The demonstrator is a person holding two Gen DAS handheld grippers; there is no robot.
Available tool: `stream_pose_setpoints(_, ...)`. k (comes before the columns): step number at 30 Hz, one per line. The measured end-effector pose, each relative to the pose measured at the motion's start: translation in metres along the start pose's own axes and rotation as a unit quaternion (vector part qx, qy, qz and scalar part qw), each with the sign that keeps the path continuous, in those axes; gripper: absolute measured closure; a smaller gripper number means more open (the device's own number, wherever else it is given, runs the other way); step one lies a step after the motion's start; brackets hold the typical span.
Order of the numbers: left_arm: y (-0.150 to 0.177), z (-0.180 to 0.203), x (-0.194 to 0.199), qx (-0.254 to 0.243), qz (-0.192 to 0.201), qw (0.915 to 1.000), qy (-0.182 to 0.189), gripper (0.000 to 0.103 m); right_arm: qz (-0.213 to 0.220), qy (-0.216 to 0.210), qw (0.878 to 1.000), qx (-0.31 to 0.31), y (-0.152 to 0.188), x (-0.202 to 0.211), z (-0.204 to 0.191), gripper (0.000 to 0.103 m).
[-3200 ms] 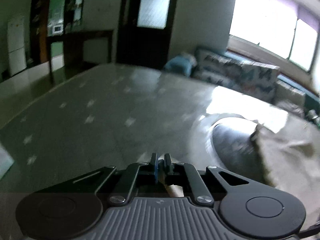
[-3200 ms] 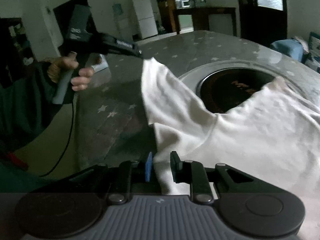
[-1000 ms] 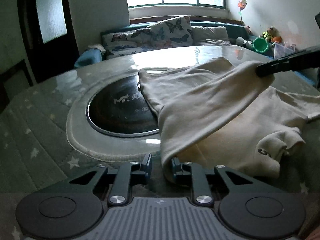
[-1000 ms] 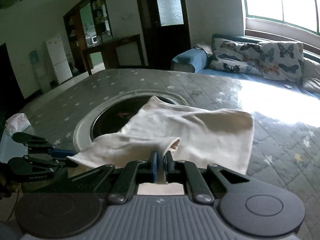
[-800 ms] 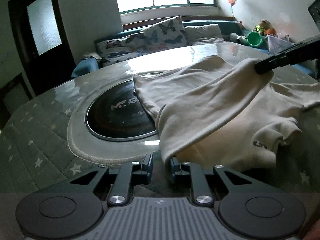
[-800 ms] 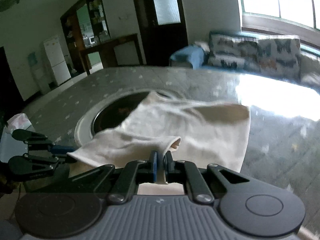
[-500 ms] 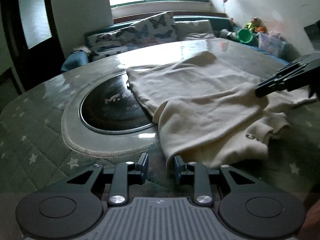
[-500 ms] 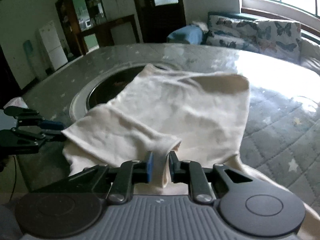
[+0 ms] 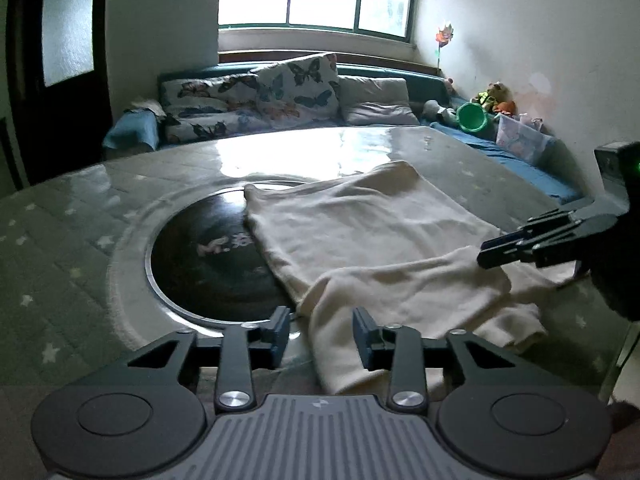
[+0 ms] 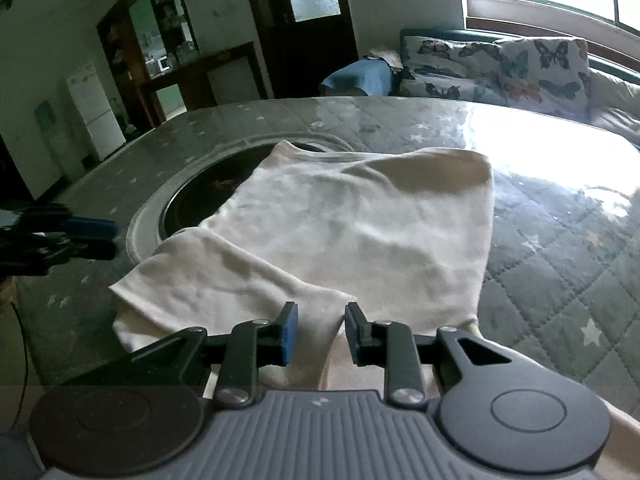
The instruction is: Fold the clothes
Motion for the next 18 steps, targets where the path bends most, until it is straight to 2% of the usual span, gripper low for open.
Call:
stream_pose_setpoints(5, -0.004, 0.018, -0.032, 0.006, 0.010, 0.9998, 0.019, 0.076, 0.010, -0.001, 1.000, 0.016, 0.001, -0.003, -0.007, 0.077)
stream_pose_setpoints(10, 0.010, 0.010, -0.064, 0.013, -0.017, 0.9998, -0.001, 0.076, -0.002, 0.004, 1.000, 0.028, 0.012, -0.007, -0.006, 0.077)
stream_pose_setpoints(14, 0.013, 0.007, -0.062, 0.016, -0.019, 0.9997, 0.003, 0.075, -0.001, 0.006, 1.000, 0.019, 0.015, -0.004, -0.002, 0.077)
stream_pose_setpoints(18, 0.004, 0.011, -0.057, 0.010, -0.007, 0.9999, 0.003, 0.075, 0.024, -0.001, 1.000, 0.014, 0.006, 0.002, -0.008, 0.077)
Point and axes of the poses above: each gripper's, at about its wrist camera, not at the fingertips, and x roughly against the way its jaws point, z to its right, y to its underside, the point moved 10 cm from there along -x, roughly the way its jaws point, and after that the axes turned 14 degrees about z, right-handed, at the moved point
